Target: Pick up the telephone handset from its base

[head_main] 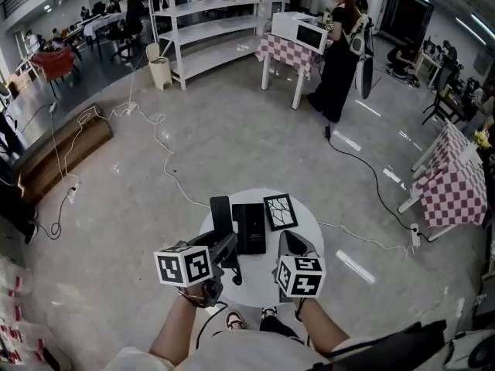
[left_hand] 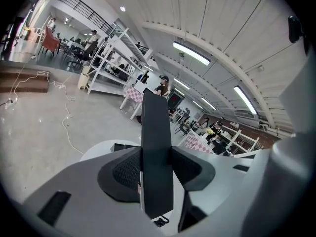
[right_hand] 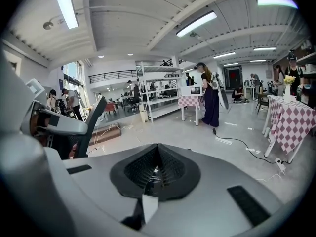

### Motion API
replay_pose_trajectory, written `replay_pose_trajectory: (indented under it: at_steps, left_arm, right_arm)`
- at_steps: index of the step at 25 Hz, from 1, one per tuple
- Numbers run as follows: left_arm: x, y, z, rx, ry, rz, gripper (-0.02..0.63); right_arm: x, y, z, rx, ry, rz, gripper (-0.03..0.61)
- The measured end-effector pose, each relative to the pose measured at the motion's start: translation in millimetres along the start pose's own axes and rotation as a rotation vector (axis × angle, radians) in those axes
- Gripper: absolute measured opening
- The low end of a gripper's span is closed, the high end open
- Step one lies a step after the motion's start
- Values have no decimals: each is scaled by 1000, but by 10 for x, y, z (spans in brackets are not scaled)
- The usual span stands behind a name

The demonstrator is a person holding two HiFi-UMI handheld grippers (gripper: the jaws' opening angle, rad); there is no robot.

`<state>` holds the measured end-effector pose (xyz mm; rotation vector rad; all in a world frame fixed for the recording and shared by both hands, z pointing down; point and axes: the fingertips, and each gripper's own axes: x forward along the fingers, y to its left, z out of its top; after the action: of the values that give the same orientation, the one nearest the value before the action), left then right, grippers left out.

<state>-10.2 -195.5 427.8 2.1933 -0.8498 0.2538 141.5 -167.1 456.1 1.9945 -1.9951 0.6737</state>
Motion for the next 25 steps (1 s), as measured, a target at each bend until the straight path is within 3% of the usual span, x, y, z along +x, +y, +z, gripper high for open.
replay_pose_trajectory:
  at_steps: [11,25]
  left_arm:
    - [-199,-91,94,61,-24,-10,204]
    - [-184,-336,142,49,-171,77,203]
  right_arm:
    - [-287,-90,15,37,-40,-71,23]
    - [-292,-432,477,-6,-118,13,23]
